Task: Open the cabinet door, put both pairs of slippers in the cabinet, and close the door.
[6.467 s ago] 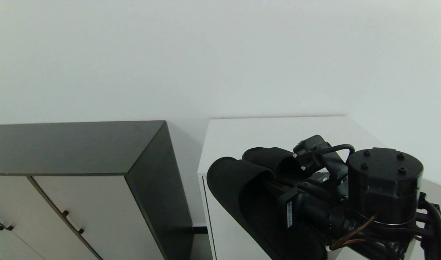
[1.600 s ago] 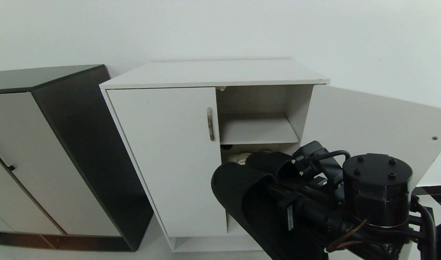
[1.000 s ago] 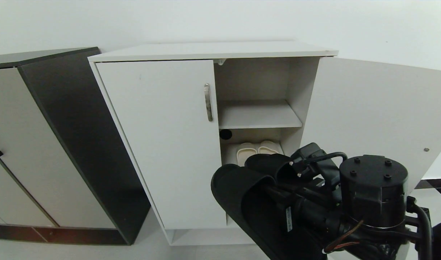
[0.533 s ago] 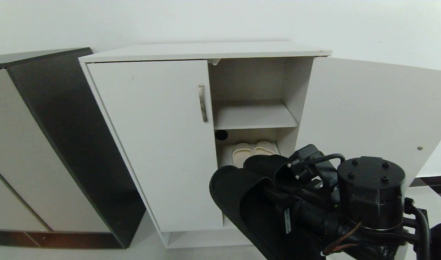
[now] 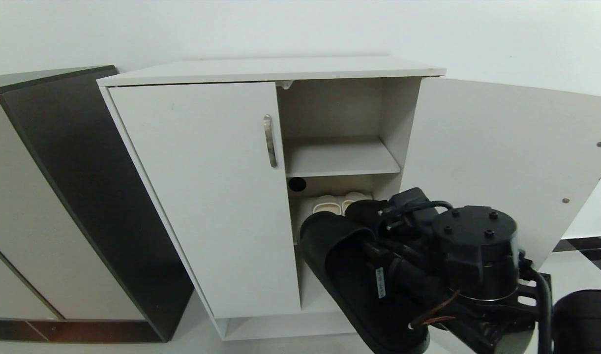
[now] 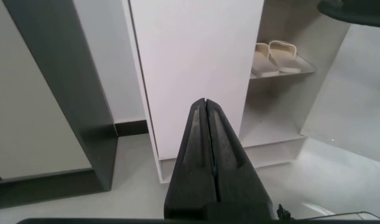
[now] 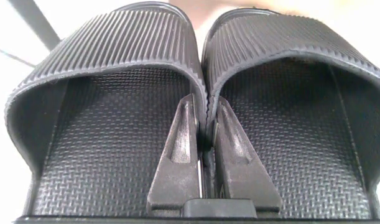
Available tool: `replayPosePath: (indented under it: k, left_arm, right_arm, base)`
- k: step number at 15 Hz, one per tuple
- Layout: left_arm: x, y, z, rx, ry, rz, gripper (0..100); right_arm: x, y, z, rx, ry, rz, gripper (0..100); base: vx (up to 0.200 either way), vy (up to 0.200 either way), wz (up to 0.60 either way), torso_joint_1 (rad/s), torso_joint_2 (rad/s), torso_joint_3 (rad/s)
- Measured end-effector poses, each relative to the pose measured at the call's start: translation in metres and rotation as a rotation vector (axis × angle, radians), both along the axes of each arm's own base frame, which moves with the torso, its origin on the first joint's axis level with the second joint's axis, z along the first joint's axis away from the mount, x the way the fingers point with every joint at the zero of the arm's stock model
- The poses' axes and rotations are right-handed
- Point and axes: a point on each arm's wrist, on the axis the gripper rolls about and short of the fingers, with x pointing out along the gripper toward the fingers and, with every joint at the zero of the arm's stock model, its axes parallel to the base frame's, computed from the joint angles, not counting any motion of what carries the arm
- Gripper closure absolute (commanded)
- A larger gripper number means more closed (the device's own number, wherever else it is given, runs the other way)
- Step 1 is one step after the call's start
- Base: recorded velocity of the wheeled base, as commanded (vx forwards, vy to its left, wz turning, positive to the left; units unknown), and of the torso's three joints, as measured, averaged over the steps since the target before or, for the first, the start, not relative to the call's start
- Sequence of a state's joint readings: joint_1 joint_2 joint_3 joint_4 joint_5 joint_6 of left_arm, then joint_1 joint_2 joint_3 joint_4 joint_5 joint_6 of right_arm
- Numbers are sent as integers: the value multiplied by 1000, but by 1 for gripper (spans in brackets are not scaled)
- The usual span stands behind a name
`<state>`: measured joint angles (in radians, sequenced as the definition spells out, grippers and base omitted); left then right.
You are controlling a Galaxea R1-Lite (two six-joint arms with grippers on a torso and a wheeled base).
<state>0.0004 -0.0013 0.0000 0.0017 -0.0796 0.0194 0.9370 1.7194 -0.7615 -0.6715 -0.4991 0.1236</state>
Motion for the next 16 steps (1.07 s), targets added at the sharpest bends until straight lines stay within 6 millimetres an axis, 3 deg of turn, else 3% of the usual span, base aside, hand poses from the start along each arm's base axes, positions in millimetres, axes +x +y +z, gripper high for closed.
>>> replayPosePath:
  k: [3, 8, 11, 16]
  left_arm:
    - [0, 0, 0, 0, 0, 1, 100]
    - [0, 0, 0, 2, -1, 1, 100]
    - [0, 0, 0, 2, 0, 0, 100]
    - [0, 0, 0, 2, 0, 1, 100]
  right_arm:
    - [10, 27, 7, -13, 72, -132, 100]
    - [23, 61, 39, 44, 60, -353, 100]
    - [27, 69, 44, 48, 44, -348, 100]
    - [35, 68, 45, 52, 38, -366, 100]
  base:
    - [0, 0, 0, 0, 0, 0]
    - [0, 0, 0, 0, 0, 0]
    - [0, 0, 0, 0, 0, 0]
    - [200, 0, 0, 2, 3, 4]
